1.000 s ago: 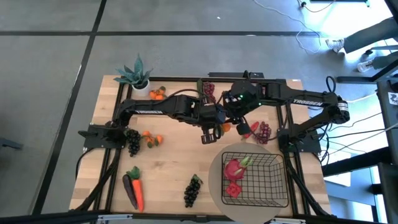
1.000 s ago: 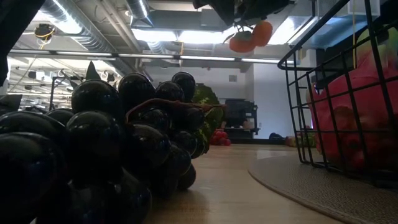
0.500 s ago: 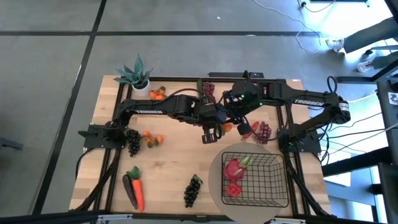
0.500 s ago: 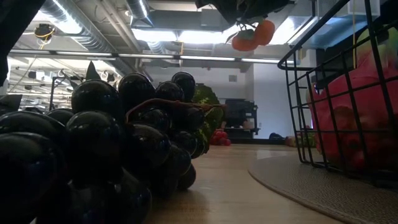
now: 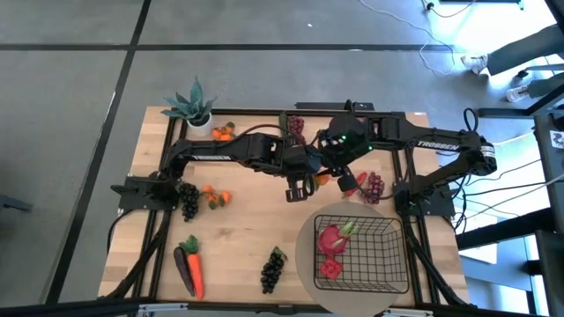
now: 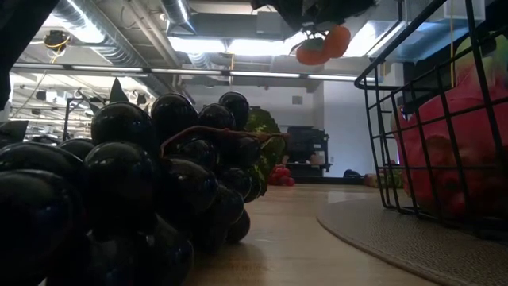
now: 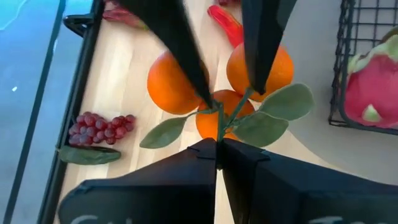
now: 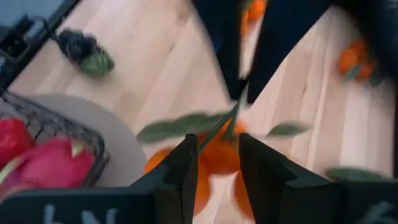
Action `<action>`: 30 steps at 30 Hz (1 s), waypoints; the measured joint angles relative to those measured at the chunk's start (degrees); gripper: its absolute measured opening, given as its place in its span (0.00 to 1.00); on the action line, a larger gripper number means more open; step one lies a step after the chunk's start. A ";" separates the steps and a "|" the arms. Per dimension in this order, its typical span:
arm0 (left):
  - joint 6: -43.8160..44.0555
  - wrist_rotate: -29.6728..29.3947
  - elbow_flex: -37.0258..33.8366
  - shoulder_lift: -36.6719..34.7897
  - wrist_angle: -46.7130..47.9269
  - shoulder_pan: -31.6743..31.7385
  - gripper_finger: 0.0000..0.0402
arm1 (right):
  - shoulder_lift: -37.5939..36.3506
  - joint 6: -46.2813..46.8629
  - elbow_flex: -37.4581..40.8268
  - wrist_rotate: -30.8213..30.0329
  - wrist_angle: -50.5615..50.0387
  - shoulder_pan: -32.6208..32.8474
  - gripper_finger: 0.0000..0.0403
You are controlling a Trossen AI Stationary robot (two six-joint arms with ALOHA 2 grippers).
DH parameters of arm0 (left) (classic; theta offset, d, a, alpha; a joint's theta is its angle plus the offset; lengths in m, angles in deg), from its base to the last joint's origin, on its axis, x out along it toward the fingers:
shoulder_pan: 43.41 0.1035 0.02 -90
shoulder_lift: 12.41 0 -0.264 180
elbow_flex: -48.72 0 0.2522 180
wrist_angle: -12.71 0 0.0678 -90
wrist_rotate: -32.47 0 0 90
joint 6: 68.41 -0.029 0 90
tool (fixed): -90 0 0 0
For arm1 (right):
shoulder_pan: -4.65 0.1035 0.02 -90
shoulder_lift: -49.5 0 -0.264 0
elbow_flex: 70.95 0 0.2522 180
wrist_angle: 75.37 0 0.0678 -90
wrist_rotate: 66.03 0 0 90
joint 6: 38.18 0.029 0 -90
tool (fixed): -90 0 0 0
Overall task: Build produce basket
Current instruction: Put the bottom right tangerines into the black wire basket
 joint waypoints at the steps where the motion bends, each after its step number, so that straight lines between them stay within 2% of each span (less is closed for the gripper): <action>1: 0.00 -0.09 0.09 -0.02 0.22 0.09 0.00 | -0.21 -0.47 0.05 -0.26 -0.64 -0.04 0.26; 6: -0.18 -0.29 0.20 -0.07 -0.12 0.87 0.00 | -1.56 -6.58 0.07 -0.91 -5.24 0.55 0.26; 13: -0.21 0.58 0.20 -0.07 0.69 1.51 0.00 | -1.69 -10.72 0.09 -9.02 -8.54 2.41 0.26; 22: -0.22 1.02 0.20 -0.11 0.80 2.11 0.00 | -1.75 -9.85 0.08 -9.70 -7.87 3.52 0.26; 30: -0.22 1.33 0.20 -0.11 1.04 2.12 0.00 | -1.84 -9.16 0.07 -14.18 -7.84 3.51 0.28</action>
